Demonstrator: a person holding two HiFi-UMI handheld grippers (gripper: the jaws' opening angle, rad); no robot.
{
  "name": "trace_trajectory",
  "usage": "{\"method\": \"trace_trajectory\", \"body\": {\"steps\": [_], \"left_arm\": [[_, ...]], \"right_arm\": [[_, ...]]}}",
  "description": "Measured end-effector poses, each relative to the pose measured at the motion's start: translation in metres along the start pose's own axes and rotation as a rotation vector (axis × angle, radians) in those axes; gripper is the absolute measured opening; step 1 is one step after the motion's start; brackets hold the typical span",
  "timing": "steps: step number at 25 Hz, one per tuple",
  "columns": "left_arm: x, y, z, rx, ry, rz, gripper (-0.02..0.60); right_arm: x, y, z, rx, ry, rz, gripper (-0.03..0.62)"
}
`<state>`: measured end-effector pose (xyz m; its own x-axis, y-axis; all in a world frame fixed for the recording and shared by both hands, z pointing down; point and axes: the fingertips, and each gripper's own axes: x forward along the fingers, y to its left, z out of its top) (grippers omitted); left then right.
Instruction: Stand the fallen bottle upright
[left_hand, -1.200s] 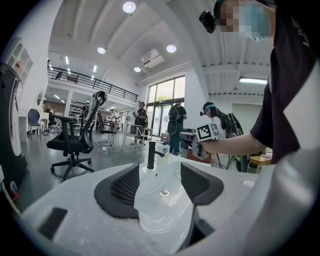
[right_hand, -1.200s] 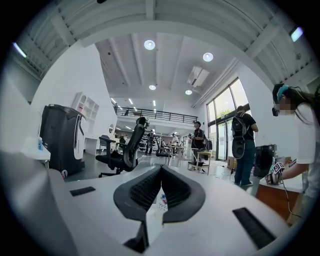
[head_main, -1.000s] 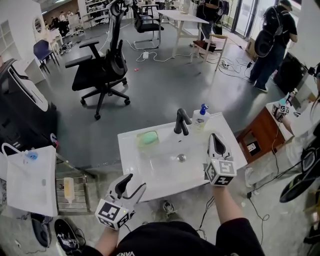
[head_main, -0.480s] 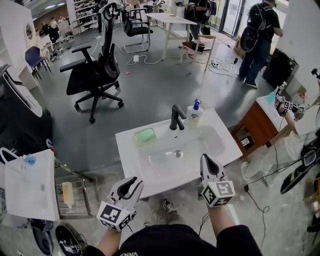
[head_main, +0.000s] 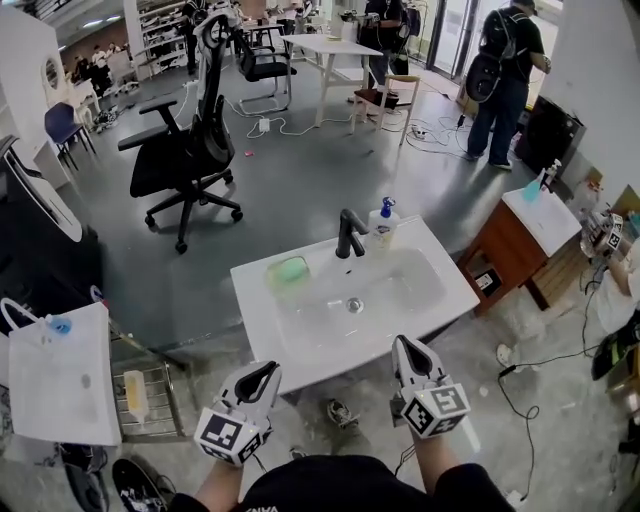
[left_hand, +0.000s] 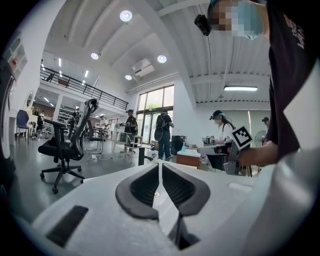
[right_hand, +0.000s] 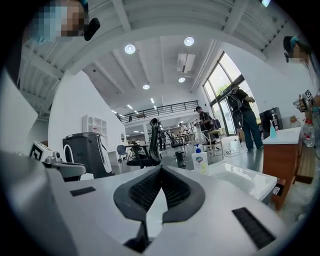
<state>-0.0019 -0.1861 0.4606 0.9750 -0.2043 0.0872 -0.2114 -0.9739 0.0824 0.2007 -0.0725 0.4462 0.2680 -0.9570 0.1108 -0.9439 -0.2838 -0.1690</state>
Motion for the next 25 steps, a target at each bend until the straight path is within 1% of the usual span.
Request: {"method": "trace_trajectory", "body": {"steps": [5, 10, 13, 17, 25], "left_arm": [[-0.008, -0.008, 0.001, 0.008, -0.004, -0.018, 0.028], [-0.018, -0.011, -0.002, -0.005, 0.004, 0.000, 0.025], [-0.023, -0.014, -0.003, 0.004, 0.001, 0.001, 0.024], [-0.027, -0.019, -0.004, -0.002, 0.000, 0.009, 0.023], [-0.038, -0.026, -0.005, -0.006, -0.002, 0.029, 0.023]], "right_arm": [[-0.019, 0.012, -0.009, 0.020, 0.014, 0.003, 0.003], [-0.030, 0.019, -0.015, 0.040, 0.017, 0.004, 0.003], [-0.033, 0.024, -0.018, 0.038, 0.024, 0.018, 0.004], [-0.035, 0.028, -0.020, 0.030, 0.031, 0.036, 0.003], [-0.043, 0.031, -0.023, 0.014, 0.042, 0.045, 0.004]]}}
